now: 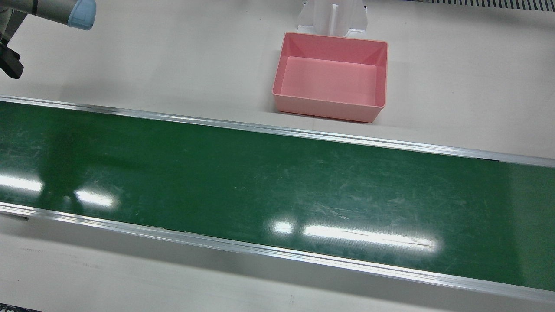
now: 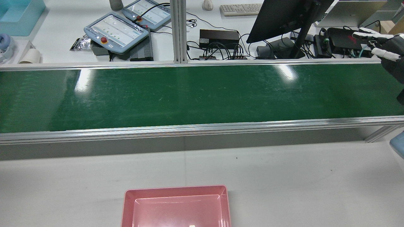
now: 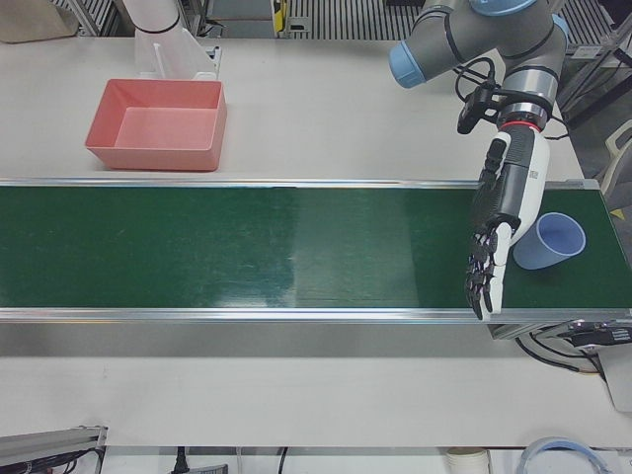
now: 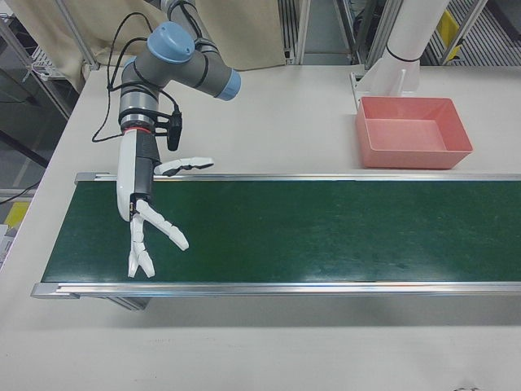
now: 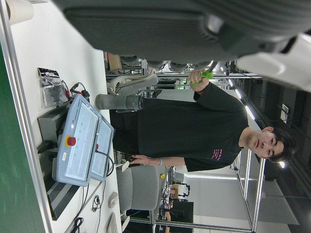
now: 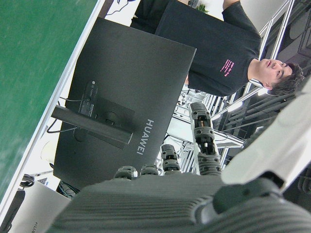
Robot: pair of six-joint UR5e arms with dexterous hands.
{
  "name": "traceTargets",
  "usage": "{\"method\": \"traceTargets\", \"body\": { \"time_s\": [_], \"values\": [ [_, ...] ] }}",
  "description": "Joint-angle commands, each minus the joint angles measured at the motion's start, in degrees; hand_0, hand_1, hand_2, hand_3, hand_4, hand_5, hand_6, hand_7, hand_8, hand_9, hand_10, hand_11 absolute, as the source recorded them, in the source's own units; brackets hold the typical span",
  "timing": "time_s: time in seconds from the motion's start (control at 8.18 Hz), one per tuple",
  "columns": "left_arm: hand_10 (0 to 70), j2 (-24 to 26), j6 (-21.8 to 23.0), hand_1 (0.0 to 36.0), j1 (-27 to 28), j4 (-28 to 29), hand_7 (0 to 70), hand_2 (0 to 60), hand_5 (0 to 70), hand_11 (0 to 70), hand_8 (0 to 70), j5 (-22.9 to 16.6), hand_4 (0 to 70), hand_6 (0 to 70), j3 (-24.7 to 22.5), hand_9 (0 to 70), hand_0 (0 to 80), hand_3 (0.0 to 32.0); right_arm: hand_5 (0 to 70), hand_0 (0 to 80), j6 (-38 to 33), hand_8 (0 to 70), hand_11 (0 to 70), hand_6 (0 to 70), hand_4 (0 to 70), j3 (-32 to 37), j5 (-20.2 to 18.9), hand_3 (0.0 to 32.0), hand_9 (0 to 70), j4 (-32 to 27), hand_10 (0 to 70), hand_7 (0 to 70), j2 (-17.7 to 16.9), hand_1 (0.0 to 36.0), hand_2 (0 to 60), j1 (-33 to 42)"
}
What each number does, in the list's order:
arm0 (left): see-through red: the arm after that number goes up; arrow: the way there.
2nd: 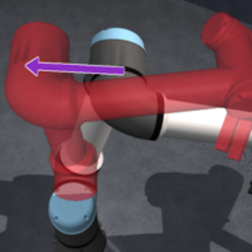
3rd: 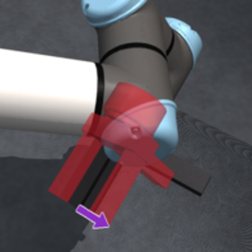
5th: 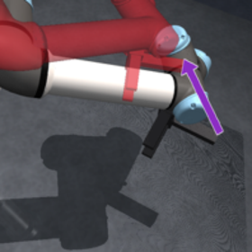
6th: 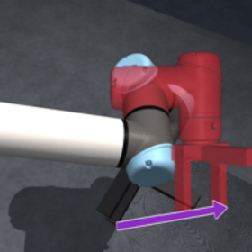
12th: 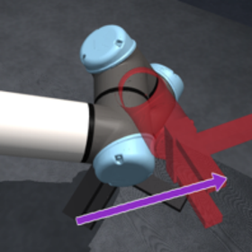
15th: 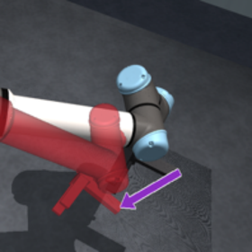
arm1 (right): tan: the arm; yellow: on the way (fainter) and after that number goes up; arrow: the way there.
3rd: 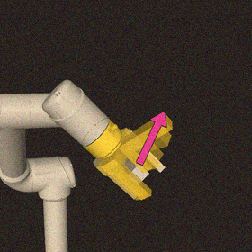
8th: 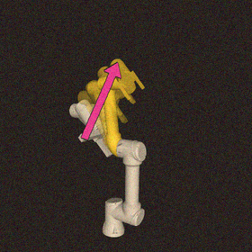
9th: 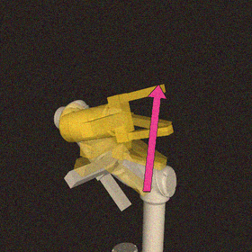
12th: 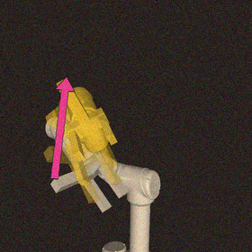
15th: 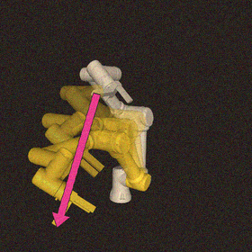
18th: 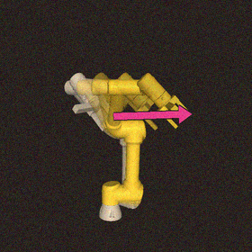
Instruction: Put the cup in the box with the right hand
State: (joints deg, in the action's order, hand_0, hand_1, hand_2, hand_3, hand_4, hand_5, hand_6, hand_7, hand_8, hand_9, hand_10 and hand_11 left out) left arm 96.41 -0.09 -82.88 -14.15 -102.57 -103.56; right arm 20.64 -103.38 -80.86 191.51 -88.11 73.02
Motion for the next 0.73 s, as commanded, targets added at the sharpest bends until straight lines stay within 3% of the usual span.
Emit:
{"method": "traceTargets", "body": {
  "time_s": [0.0, 0.12, 0.24, 0.37, 0.49, 0.61],
  "values": [
    [0.0, 0.00, 0.00, 0.0, 0.00, 0.00, 0.0, 0.0, 0.0, 0.0, 0.0, 0.00, 0.0, 0.0, 0.02, 0.0, 0.0, 0.0, 0.9, 36.0, 1.93, 0.0, 2.9, 4.0, 20.2, 0.54, 0.00, 0.0, 2.9, -0.26, 1.7, 15.3, 0.04, 1.6, 6.6, -0.42],
    [0.0, 0.00, 0.00, 0.0, 0.00, 0.00, 0.0, 0.0, 0.0, 0.0, 0.0, 0.00, 0.0, 0.0, 0.02, 0.0, 0.0, 0.0, 0.5, 26.8, 2.65, 0.0, 2.9, 3.9, 18.6, 0.64, 0.09, 0.0, 2.9, -0.35, 1.8, 15.2, 0.13, 1.4, 12.2, -0.42],
    [0.0, 0.00, 0.00, 0.0, 0.00, 0.00, 0.0, 0.0, 0.0, 0.0, 0.0, -0.09, 0.0, 0.0, -0.07, 0.0, 0.0, 0.0, 0.5, 26.0, 2.83, 0.0, 2.9, 3.8, 18.3, 0.55, 0.09, 0.0, 2.9, -0.44, 1.7, 14.6, 0.22, 1.3, 11.8, -0.60],
    [0.0, -0.08, 0.00, 0.0, 0.00, 0.00, 0.0, 0.0, 0.0, 0.0, 0.0, 0.00, 0.0, 0.0, -0.07, 0.0, 0.0, 0.0, 0.2, 8.8, 2.74, 0.0, 2.8, 3.8, 11.1, 0.64, 0.18, 0.0, 2.9, -0.44, 1.7, 14.7, 0.22, 5.8, 31.8, -0.60],
    [0.0, 0.00, 0.00, 0.0, 0.00, 0.00, 0.0, 0.0, 0.0, 0.0, 0.0, 0.00, 0.0, 0.0, -0.07, 0.0, 0.0, 0.0, 0.0, 9.4, 2.74, 0.0, 2.5, 3.5, 14.8, 0.64, 0.26, 0.0, 2.6, -0.53, 1.6, 14.0, 0.22, 2.7, 21.1, -0.68],
    [0.0, 0.00, 0.00, 0.0, 0.00, 0.00, 0.0, 0.0, 0.0, 0.0, 0.0, 0.00, 0.0, 0.0, -0.07, 0.0, 0.0, 0.0, 0.0, 0.0, 2.74, 0.0, 2.2, 3.4, 13.5, 0.72, 0.35, 0.0, 2.6, -0.53, 1.5, 14.1, 0.31, 2.9, 27.0, -0.95]
  ]
}}
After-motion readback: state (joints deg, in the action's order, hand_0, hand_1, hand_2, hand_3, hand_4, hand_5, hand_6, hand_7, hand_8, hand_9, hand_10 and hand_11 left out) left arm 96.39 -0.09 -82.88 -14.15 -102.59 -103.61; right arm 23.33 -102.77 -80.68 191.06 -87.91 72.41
